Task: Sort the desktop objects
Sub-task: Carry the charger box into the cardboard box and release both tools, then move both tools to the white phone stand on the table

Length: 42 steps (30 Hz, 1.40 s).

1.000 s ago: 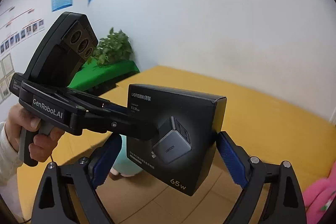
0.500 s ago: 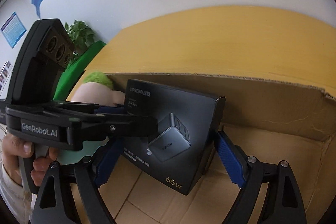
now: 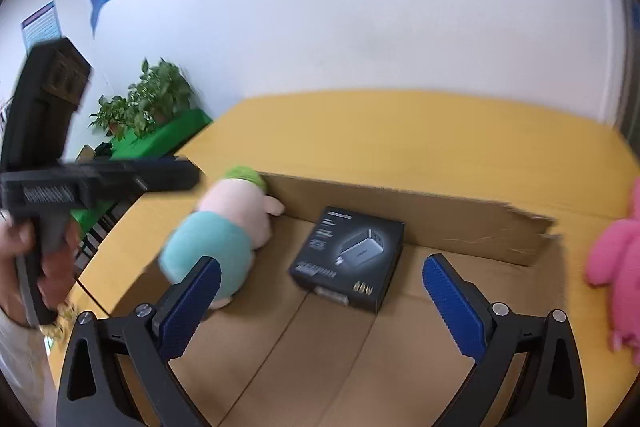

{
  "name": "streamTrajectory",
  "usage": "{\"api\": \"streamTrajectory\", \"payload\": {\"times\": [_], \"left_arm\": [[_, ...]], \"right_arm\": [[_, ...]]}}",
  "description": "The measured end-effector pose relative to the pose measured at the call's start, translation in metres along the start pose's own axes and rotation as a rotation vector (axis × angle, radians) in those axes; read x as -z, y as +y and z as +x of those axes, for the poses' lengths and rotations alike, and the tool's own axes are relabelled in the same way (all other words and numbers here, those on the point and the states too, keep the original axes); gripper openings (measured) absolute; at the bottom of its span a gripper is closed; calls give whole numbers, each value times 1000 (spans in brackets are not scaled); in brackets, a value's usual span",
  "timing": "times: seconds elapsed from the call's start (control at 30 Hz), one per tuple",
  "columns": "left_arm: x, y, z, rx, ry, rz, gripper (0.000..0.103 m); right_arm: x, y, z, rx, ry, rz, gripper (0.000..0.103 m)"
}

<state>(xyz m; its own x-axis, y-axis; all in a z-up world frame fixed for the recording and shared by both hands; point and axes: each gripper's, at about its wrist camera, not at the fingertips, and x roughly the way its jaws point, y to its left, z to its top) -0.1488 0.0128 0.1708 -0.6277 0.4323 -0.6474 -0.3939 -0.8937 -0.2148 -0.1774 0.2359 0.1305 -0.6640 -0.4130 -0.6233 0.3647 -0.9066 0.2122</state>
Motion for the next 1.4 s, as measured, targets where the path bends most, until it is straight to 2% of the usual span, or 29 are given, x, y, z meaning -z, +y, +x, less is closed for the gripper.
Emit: {"api": "streamTrajectory", "payload": {"times": [0.07, 0.13, 0.23, 0.33, 0.47, 0.63, 0.8, 0.93, 1.07, 1.17, 1.27, 1.4], "left_arm": [[16, -11, -56, -51, -115, 45, 81], [31, -18, -90, -76, -181, 86, 81], [64, -33, -122, -98, -232, 119, 81], [100, -48, -128, -94, -235, 108, 81], [143, -60, -124, -86, -231, 54, 81], [179, -69, -123, -142, -220, 20, 81], [190, -78, -125, -152, -234, 25, 81], [196, -78, -123, -150, -236, -2, 81], [200, -77, -120, -154, -244, -14, 81], [204, -80, -116, -112, -239, -6, 81], [210, -86, -103, -38, -187, 8, 81], [224, -102, -80, 106, -96, 20, 81]], "right_arm": [[12, 15, -35, 32, -35, -16, 103], [30, 39, -57, 50, -59, -19, 103], [56, 60, -80, 65, -71, 5, 103], [87, 67, -99, 82, -65, 42, 103], [120, 80, -129, 110, -103, 56, 103], [152, 85, -160, 99, -134, 76, 103], [170, 82, -171, 96, -116, 120, 103], [178, 87, -177, 159, -128, 92, 103], [183, 87, -178, 168, -132, 76, 103], [189, 82, -177, 172, -125, 70, 103], [202, 76, -176, 156, -102, 65, 103], [245, 62, -171, 168, 5, 32, 103]]}}
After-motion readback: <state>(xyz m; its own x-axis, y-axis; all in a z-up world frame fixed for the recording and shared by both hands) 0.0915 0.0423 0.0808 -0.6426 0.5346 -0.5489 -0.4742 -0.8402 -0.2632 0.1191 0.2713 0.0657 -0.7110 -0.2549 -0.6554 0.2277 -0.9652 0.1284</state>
